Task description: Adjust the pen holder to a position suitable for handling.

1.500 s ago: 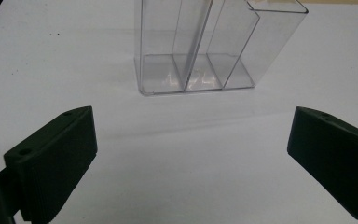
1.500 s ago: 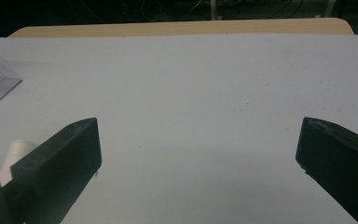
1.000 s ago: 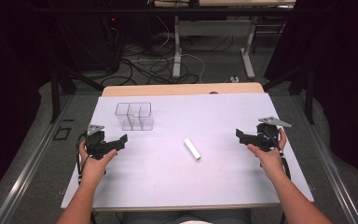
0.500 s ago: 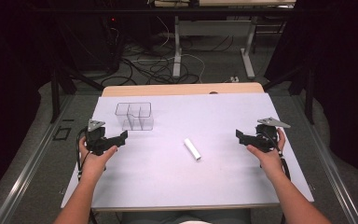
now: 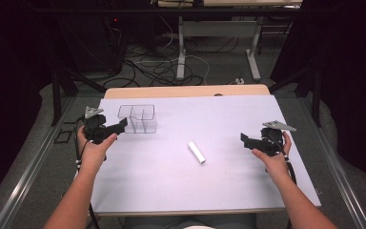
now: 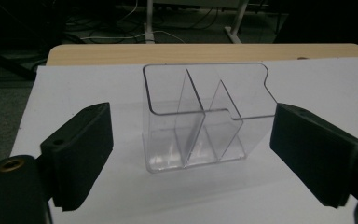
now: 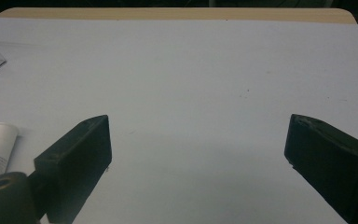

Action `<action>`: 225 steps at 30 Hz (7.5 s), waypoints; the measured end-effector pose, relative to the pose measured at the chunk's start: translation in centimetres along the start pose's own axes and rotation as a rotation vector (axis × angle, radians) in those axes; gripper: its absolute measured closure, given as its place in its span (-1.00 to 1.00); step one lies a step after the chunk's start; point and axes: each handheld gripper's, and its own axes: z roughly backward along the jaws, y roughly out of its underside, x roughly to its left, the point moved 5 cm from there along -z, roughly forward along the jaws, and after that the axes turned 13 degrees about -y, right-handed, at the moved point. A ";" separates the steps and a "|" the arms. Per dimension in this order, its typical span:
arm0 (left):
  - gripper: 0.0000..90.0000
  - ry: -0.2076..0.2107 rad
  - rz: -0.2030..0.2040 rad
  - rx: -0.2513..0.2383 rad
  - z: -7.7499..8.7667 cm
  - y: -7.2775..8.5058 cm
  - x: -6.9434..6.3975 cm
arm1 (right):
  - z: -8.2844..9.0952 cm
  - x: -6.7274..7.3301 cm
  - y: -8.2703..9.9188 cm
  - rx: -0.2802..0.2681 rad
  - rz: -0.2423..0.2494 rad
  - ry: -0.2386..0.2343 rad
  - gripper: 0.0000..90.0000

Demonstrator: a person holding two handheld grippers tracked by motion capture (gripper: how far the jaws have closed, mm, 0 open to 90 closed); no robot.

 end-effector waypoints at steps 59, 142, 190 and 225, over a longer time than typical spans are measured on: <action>0.38 -0.100 0.017 0.221 -7.3 -3.4 1.7 | -0.4 -0.5 0.5 0.006 0.001 -0.012 -0.83; 0.91 -0.004 0.066 0.342 -5.5 -1.2 -9.7 | -0.9 -0.3 0.8 0.032 0.006 -0.024 -0.77; 0.15 0.142 0.086 0.210 -2.7 -1.2 -9.0 | -0.9 0.6 0.7 0.042 0.018 -0.049 -0.67; -0.72 0.257 -0.103 0.045 0.4 4.7 -8.6 | -1.8 4.6 0.3 0.145 0.028 -0.159 -0.67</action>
